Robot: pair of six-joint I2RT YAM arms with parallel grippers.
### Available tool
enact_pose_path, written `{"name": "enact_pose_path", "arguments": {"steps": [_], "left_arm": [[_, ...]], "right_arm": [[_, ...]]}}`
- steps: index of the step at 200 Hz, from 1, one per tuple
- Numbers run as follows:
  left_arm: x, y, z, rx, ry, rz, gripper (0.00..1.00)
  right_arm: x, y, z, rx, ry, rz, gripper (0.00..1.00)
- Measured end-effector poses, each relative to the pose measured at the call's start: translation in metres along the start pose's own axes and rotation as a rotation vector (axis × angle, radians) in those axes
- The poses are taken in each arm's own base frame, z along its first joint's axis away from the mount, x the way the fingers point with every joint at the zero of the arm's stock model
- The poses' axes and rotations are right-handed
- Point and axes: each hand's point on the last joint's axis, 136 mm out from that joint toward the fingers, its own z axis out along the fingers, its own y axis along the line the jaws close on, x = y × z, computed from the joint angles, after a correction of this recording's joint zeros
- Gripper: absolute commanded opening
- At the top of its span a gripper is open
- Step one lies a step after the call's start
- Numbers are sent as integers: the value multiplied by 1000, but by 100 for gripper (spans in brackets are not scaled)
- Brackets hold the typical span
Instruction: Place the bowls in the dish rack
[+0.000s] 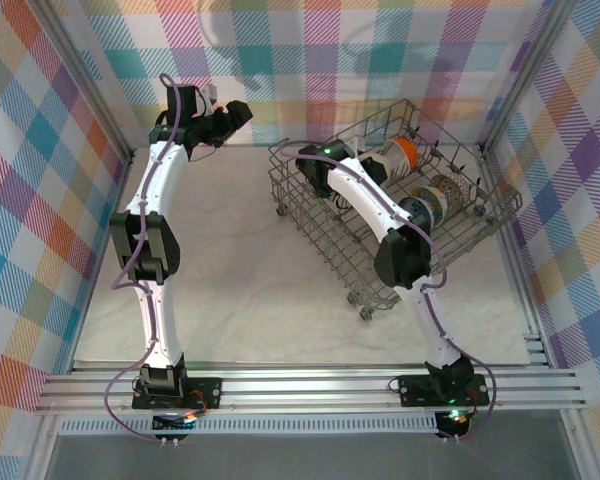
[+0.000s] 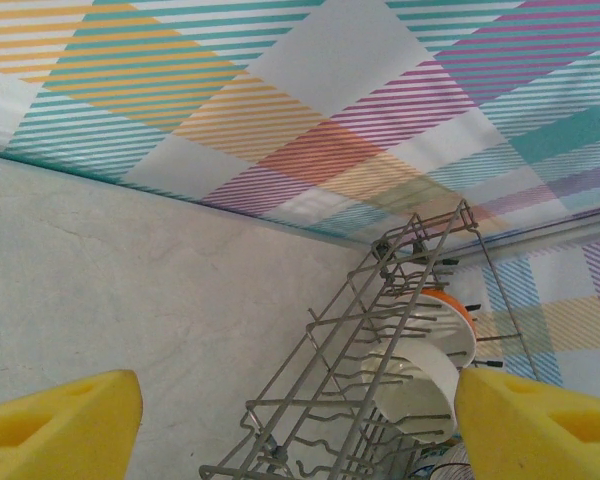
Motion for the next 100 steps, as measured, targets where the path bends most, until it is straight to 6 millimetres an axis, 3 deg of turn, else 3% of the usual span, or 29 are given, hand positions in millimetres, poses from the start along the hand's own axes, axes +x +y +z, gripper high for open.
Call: {"name": "enact_pose_path", "arguments": {"steps": [68,100], "left_arm": [[9,-1,4,-5,23,-2,82],[44,15,12,-59,116,-23,82]], "right_arm": [[-2,-2,2,22,-9,-101,0],[-1,-5,7,25,4,-100,0]]}}
